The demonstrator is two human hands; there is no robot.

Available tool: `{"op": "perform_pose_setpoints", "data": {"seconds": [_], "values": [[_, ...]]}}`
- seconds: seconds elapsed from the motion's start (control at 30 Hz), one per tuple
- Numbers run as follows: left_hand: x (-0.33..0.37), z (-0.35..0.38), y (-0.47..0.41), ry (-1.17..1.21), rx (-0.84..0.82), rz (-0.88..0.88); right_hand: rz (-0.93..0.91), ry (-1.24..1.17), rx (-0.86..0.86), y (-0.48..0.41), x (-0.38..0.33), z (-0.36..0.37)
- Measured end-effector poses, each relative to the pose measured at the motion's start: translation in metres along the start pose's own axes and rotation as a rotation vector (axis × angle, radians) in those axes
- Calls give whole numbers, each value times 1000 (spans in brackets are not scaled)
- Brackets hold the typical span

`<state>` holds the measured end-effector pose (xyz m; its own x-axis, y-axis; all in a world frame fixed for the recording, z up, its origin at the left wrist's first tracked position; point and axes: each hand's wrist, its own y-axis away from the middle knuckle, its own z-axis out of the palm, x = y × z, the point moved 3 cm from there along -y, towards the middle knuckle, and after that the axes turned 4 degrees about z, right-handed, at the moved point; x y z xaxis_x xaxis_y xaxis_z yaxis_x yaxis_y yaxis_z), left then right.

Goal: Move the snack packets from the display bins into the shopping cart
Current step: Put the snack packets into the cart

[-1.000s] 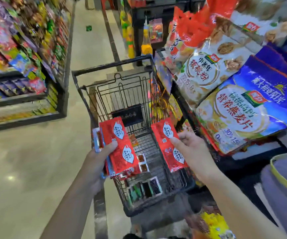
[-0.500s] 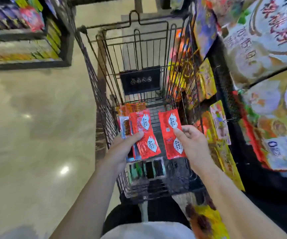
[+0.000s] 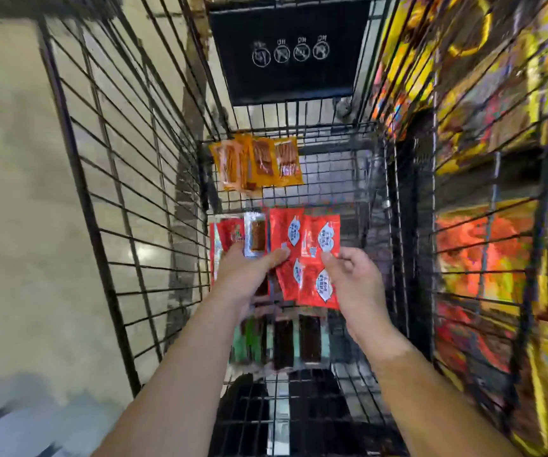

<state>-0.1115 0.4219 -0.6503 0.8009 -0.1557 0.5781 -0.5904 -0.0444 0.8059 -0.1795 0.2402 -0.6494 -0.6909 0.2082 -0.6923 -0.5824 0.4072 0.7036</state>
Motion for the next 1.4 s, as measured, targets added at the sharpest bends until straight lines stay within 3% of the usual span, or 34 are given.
{"op": "perform_pose_setpoints", "data": {"seconds": [0.27, 0.47, 0.6, 0.8, 1.03, 1.2, 1.4], "values": [[-29, 24, -55, -336, 104, 102, -2, 77, -4, -57, 53, 19], [-22, 37, -36, -676, 319, 288, 40, 219, 68, -63, 63, 19], [-16, 38, -22, -982, 329, 274, 13, 427, 106, -55, 52, 14], [-7, 21, -2, -1154, 284, 207, -73, 896, 62, -33, 31, 0], [16, -8, 78, -1367, 172, 393, -277, 1232, 73, 45, -12, -20], [42, -34, 169, -1476, 94, 495, -282, 1379, 74, 135, -55, -35], [75, -89, 273, -1530, 103, 634, -320, 1455, 200, 265, -97, -42]]}}
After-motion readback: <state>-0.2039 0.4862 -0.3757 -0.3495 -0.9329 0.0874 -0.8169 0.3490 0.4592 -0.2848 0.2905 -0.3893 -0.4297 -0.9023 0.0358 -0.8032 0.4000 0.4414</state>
